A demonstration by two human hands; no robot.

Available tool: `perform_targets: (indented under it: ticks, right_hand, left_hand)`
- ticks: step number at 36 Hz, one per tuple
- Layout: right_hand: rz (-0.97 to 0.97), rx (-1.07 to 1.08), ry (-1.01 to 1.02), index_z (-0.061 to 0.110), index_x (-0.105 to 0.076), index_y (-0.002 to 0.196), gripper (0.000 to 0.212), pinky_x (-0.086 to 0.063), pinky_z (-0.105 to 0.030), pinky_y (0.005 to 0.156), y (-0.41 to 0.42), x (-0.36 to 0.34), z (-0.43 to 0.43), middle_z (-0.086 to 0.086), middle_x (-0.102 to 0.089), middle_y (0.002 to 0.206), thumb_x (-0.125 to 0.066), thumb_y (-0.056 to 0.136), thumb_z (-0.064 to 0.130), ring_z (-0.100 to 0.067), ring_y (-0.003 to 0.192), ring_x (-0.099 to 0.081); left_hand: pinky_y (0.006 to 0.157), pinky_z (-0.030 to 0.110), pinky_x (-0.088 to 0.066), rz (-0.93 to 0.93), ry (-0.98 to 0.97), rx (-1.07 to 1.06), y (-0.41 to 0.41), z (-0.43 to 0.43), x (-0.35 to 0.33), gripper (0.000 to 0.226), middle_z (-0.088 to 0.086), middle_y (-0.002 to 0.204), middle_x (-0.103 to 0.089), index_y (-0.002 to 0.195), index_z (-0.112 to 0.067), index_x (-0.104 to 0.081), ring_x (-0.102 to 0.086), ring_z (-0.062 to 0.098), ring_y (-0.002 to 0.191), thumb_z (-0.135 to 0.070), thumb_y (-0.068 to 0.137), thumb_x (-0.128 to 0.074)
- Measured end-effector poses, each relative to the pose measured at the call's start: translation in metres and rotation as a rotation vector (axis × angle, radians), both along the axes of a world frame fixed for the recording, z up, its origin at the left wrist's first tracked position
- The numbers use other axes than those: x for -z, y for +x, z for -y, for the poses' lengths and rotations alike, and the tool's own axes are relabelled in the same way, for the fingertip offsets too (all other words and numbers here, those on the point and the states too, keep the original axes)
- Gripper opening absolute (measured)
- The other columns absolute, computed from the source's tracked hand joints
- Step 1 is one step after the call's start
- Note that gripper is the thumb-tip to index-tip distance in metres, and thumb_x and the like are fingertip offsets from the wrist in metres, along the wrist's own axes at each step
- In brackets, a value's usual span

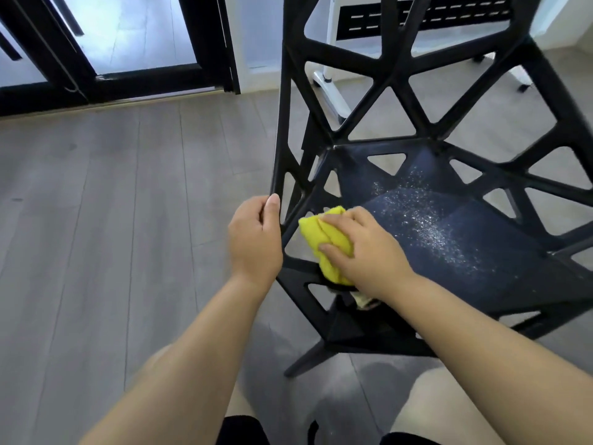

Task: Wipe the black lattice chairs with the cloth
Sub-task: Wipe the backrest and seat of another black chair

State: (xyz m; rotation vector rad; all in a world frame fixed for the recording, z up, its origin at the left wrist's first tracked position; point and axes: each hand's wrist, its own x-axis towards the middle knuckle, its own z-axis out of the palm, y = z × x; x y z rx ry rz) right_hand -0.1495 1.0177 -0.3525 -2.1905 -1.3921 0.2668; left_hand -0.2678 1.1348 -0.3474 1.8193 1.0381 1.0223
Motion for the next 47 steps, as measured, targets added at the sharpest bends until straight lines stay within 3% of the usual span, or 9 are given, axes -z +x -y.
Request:
perform_targets:
  ticks: [6,11,13,19,24,29,35,41,47]
  right_hand:
    - [-0.002,0.169,0.049,0.032,-0.049,0.131,0.043,-0.041,-0.03,0.079,0.002,0.001,-0.016,0.008,-0.045,0.125,-0.057,0.09,0.039,-0.019,0.105,-0.053]
    - [0.094,0.036,0.247,0.024,-0.061,0.12,0.039,-0.037,-0.018,0.065,-0.021,0.004,0.009,0.004,-0.055,0.109,-0.059,0.085,0.041,-0.012,0.091,-0.053]
    - [0.105,-0.061,0.303,0.02,-0.064,0.117,0.039,-0.043,-0.02,0.065,-0.025,0.005,0.023,0.001,-0.056,0.105,-0.06,0.083,0.037,-0.014,0.087,-0.055]
    - [0.195,-0.213,0.276,0.026,-0.055,0.122,0.039,-0.052,-0.037,0.059,-0.033,0.01,0.029,-0.003,-0.057,0.111,-0.061,0.084,0.036,-0.028,0.083,-0.061]
    - [0.125,-0.06,0.289,0.018,-0.06,0.122,0.042,-0.053,-0.035,0.063,-0.042,-0.001,-0.009,-0.007,-0.055,0.113,-0.055,0.086,0.039,-0.025,0.088,-0.06]
    - [0.12,-0.107,0.275,0.02,-0.059,0.125,0.043,-0.049,-0.028,0.062,-0.038,0.004,-0.002,-0.006,-0.053,0.112,-0.054,0.086,0.04,-0.021,0.088,-0.058]
    - [0.1,-0.065,0.092,0.031,-0.058,0.124,0.045,-0.051,-0.032,0.068,-0.01,0.003,0.035,0.005,-0.051,0.115,-0.055,0.083,0.049,-0.017,0.093,-0.057]
    - [-0.006,0.169,-0.103,0.038,-0.047,0.131,0.043,-0.042,-0.03,0.077,0.009,-0.006,0.037,0.009,-0.042,0.12,-0.054,0.09,0.045,-0.019,0.102,-0.053]
    - [0.054,0.163,-0.204,0.034,-0.047,0.13,0.043,-0.043,-0.032,0.081,0.0,-0.011,0.035,0.006,-0.041,0.118,-0.052,0.089,0.047,-0.024,0.1,-0.055]
  left_hand:
    - [0.053,0.022,-0.025,-0.051,-0.001,0.08,0.024,-0.024,0.001,0.04,-0.003,0.062,-0.034,0.064,-0.008,-0.039,-0.031,0.011,0.059,-0.028,0.099,-0.039]
    - [0.056,0.024,-0.029,-0.03,-0.028,0.138,0.024,-0.03,0.004,0.043,0.003,0.068,-0.039,0.074,0.005,-0.046,-0.034,0.012,0.063,-0.029,0.099,-0.04]
    - [0.058,0.024,-0.03,-0.042,-0.019,0.171,0.021,-0.03,0.003,0.041,0.006,0.071,-0.042,0.078,0.006,-0.05,-0.036,0.011,0.064,-0.029,0.099,-0.041]
    - [0.058,0.014,-0.034,-0.082,-0.021,0.223,0.018,-0.031,-0.002,0.034,0.005,0.075,-0.05,0.084,-0.002,-0.056,-0.038,0.006,0.064,-0.029,0.098,-0.042]
    - [0.054,0.013,-0.034,-0.082,-0.104,0.263,0.016,-0.034,-0.004,0.031,-0.001,0.07,-0.047,0.077,-0.013,-0.056,-0.038,0.003,0.059,-0.032,0.098,-0.042]
    - [0.05,0.01,-0.032,-0.148,-0.093,0.3,0.012,-0.036,-0.007,0.03,-0.009,0.062,-0.043,0.067,-0.027,-0.049,-0.039,0.0,0.053,-0.034,0.097,-0.044]
    - [0.059,0.013,-0.041,-0.162,-0.119,0.262,0.014,-0.031,-0.008,0.003,-0.011,0.075,-0.056,0.094,-0.029,-0.055,-0.05,0.002,0.064,-0.029,0.092,-0.054]
    - [0.061,0.023,-0.046,-0.272,-0.058,0.21,0.006,-0.015,-0.002,0.023,-0.012,0.085,-0.055,0.116,-0.023,-0.05,-0.054,0.006,0.076,-0.029,0.094,-0.053]
    - [0.055,0.012,-0.04,-0.237,0.024,0.19,-0.007,-0.001,-0.006,0.016,-0.005,0.08,-0.057,0.111,-0.019,-0.054,-0.051,0.004,0.066,-0.022,0.096,-0.051]
